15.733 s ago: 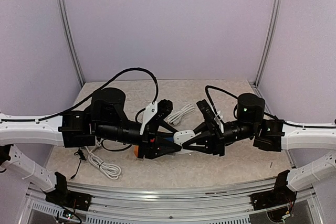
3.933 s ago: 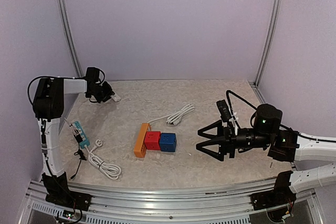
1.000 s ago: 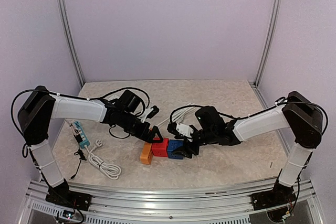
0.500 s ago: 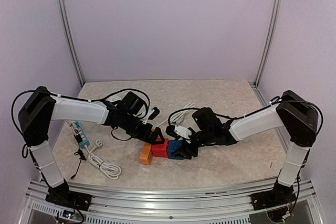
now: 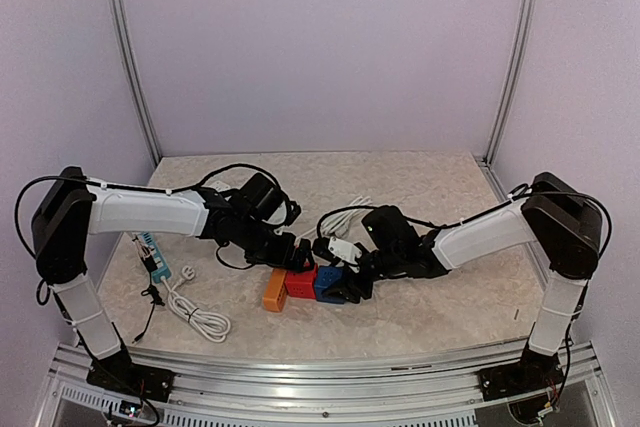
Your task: Pull the plug off the socket
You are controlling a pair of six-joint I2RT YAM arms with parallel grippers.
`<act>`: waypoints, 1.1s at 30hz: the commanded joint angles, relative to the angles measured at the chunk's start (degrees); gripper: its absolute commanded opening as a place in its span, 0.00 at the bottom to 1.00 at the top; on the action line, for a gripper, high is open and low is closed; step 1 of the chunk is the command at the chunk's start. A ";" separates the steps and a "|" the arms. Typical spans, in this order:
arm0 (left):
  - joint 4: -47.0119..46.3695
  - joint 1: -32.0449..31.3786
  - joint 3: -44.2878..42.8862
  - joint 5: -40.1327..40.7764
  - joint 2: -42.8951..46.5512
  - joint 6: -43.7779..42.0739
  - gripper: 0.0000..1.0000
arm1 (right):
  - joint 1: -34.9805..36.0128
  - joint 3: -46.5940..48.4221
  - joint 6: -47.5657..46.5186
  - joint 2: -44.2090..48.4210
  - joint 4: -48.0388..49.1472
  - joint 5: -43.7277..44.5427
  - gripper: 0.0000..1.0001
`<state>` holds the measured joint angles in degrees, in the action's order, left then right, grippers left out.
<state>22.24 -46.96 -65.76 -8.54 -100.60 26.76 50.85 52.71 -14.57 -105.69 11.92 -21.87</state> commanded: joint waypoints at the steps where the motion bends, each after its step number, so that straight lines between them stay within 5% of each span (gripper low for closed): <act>1: 1.02 -3.14 -2.50 0.65 0.47 1.18 0.99 | 0.70 0.94 2.49 -2.37 -0.74 0.99 0.38; 14: -0.44 -5.24 -2.38 1.89 -4.00 0.98 0.99 | 1.26 0.97 5.47 -2.74 1.90 1.13 0.20; 33: 2.35 -6.11 0.63 6.90 -6.30 -4.29 0.99 | 1.27 -2.09 8.94 -0.77 5.82 4.66 0.12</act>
<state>21.28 -50.35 -67.26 0.99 -103.20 26.00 51.66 51.96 -7.16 -105.82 14.79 -19.59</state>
